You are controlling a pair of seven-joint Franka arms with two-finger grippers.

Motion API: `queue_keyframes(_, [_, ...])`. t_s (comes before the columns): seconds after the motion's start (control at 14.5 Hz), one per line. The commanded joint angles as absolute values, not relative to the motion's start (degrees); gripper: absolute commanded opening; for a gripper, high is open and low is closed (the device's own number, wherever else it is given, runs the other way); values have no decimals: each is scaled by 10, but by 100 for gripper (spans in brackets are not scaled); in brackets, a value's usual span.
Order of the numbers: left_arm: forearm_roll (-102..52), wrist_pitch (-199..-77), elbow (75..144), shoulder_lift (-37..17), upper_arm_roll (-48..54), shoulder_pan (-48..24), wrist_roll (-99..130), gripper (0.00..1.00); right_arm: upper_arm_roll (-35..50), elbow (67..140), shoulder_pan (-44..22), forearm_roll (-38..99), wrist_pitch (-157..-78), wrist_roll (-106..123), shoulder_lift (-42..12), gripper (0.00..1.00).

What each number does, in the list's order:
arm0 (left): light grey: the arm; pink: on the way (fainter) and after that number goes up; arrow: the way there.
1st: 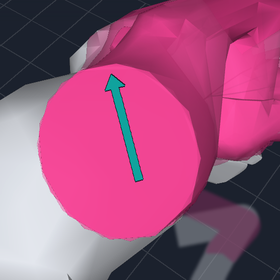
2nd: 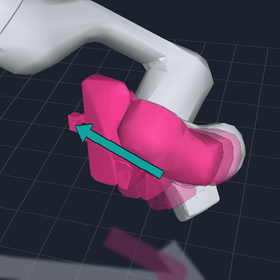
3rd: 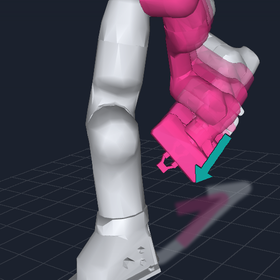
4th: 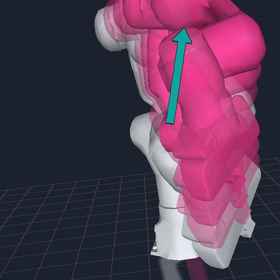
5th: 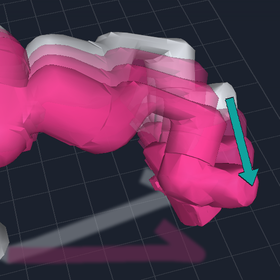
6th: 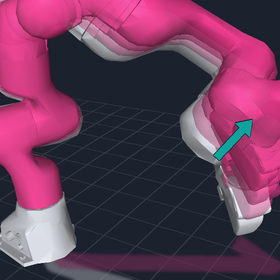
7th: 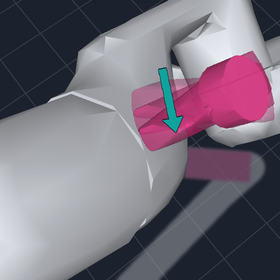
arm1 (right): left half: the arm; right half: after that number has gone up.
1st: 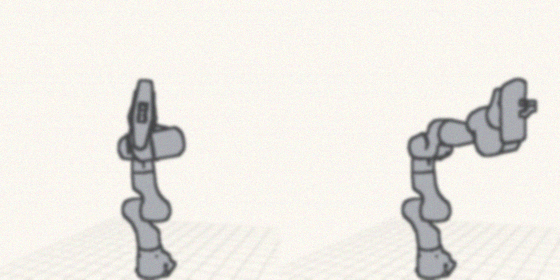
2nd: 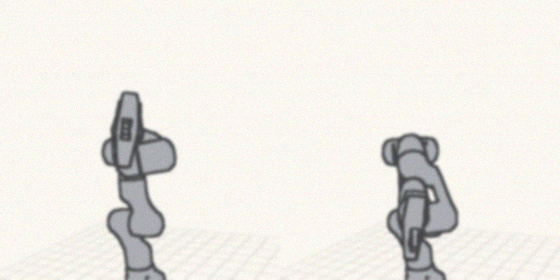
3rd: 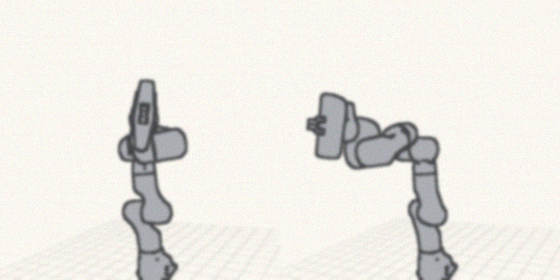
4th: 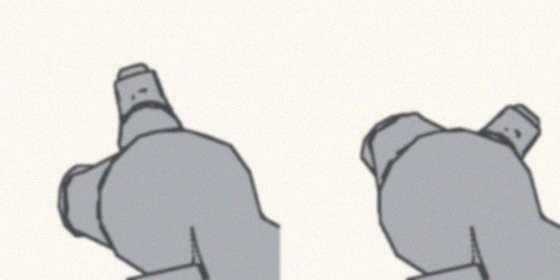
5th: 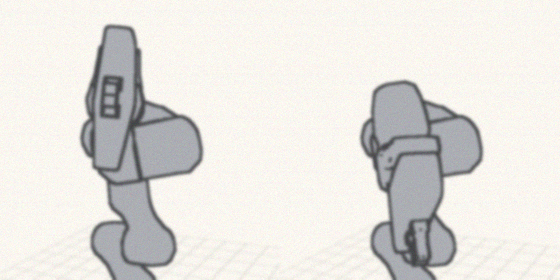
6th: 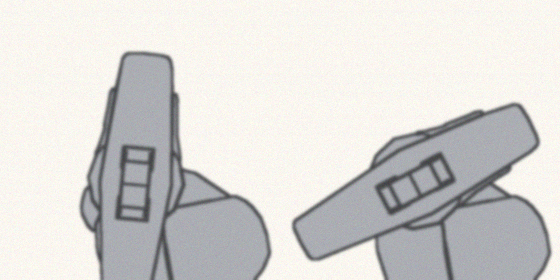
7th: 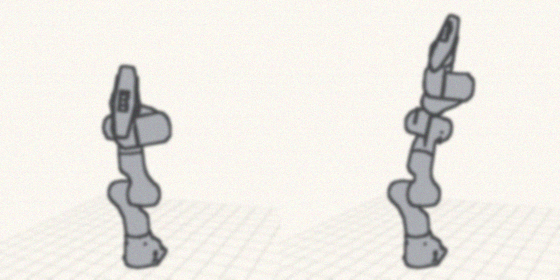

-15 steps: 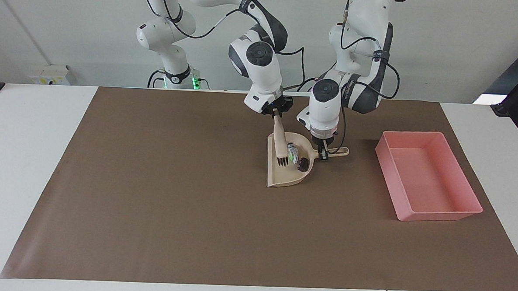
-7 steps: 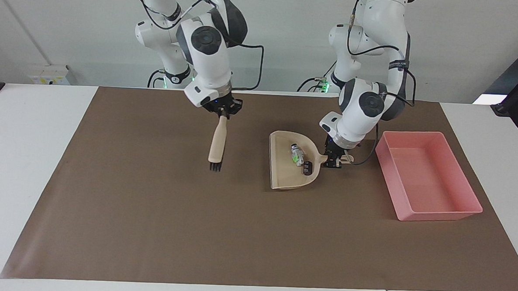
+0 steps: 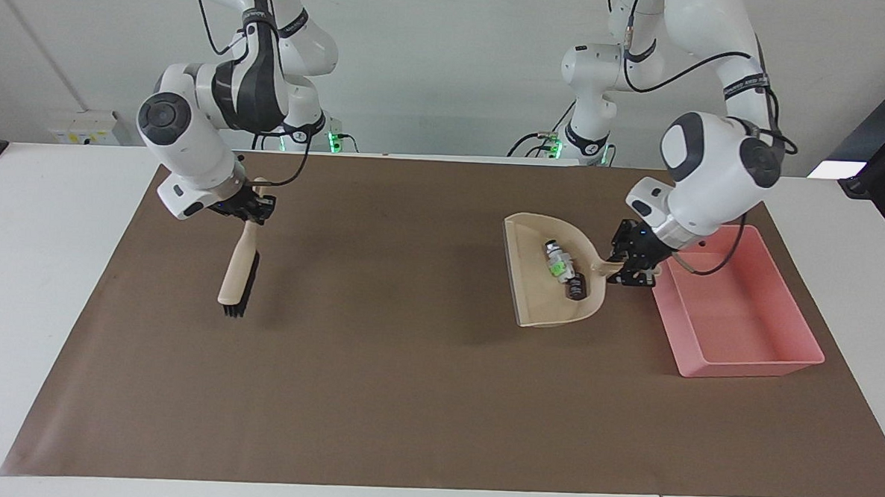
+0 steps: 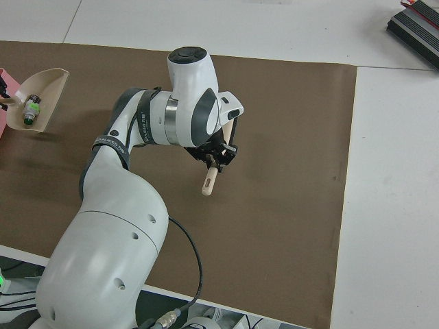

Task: Clean e-waste and dump in bin
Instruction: 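Lift the dustpan over the pink bin while the right gripper returns the brush, then tip the dustpan with the left gripper to dump items into the bin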

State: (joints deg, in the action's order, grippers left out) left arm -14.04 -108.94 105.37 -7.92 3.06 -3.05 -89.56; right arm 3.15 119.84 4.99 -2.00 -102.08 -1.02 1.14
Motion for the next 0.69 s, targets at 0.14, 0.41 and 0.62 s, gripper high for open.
queue_keyframes(0.14, [-149, -1013, 979, -96, 31, 104, -989, 0, 42, 1274, 148, -62, -1109, 128, 22, 0])
queue_keyframes(0.41, [-88, -1023, 953, -110, 29, 181, -1052, 0, 42, 1310, 189, -71, -1137, 176, 25, 0])
queue_keyframes(0.62, [-7, -1042, 902, -144, 23, 193, -1040, 0, 43, 1319, 194, -70, -1150, 174, 19, 0])
